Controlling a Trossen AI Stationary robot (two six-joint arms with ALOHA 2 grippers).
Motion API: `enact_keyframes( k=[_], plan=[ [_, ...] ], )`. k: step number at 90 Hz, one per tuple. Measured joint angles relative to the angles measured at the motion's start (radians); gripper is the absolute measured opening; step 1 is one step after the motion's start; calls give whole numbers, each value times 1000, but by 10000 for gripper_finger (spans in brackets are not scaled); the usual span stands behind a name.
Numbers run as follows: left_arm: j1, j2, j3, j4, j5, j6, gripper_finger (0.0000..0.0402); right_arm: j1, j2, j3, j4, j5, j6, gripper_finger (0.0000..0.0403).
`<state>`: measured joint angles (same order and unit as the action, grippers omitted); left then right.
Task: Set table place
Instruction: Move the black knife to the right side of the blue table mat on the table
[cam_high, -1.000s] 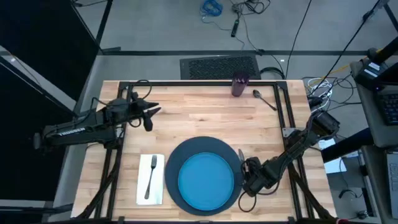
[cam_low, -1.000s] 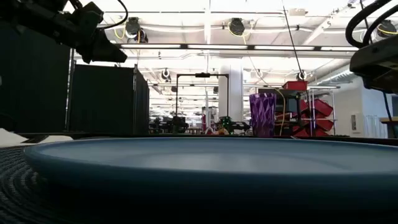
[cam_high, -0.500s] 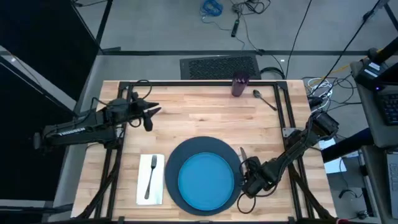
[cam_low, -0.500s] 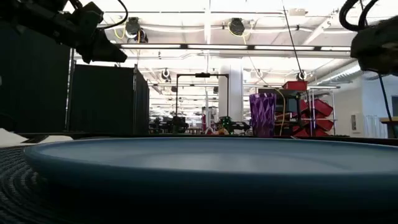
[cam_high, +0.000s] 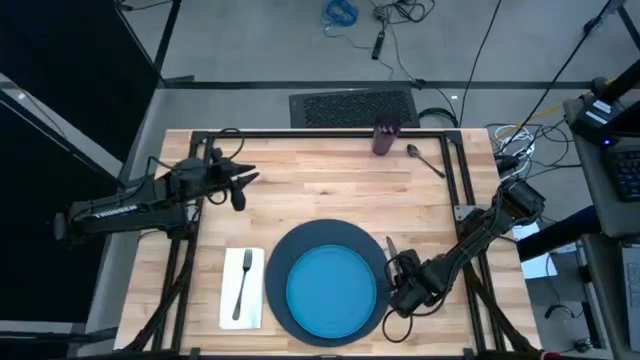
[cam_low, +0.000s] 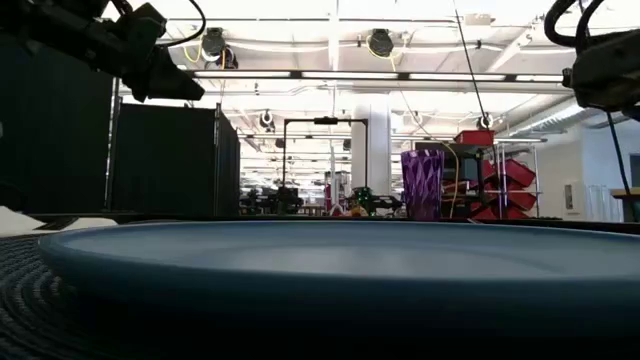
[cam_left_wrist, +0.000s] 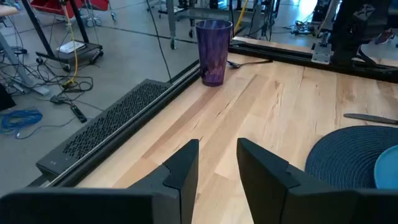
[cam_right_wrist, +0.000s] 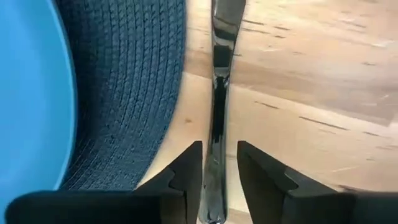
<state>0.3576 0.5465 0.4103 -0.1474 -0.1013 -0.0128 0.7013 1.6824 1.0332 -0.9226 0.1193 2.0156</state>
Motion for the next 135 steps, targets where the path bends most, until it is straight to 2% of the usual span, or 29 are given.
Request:
enact_keyframes(
  k=[13, 25, 40, 54, 67, 79, 115, 135],
  plan=[
    [0, 0, 0, 0, 0, 0, 97, -11, -1, 0, -87, 85, -57, 95],
    [0, 0, 0, 0, 0, -5, 97, -67, -6, 0, -150, 170, -234, 95],
    [0, 0, 0, 4, 0, -6, 97, -178, -27, 30, -118, 227, -459, 95],
    [0, 0, 0, 4, 0, -6, 97, -247, -28, 48, -116, 185, -609, 95],
    [0, 0, 0, 3, 0, 1, 97, -290, -28, 19, -123, 177, -661, 95],
    [0, 0, 0, 1, 0, 0, 97, -339, -28, -22, -25, 126, -707, 91],
    [0, 0, 0, 0, 0, 0, 97, -403, -28, -100, 106, 80, -777, 39],
    [0, 0, 0, 0, 0, 0, 97, -408, -28, -109, 125, 91, -792, 3]
  ],
)
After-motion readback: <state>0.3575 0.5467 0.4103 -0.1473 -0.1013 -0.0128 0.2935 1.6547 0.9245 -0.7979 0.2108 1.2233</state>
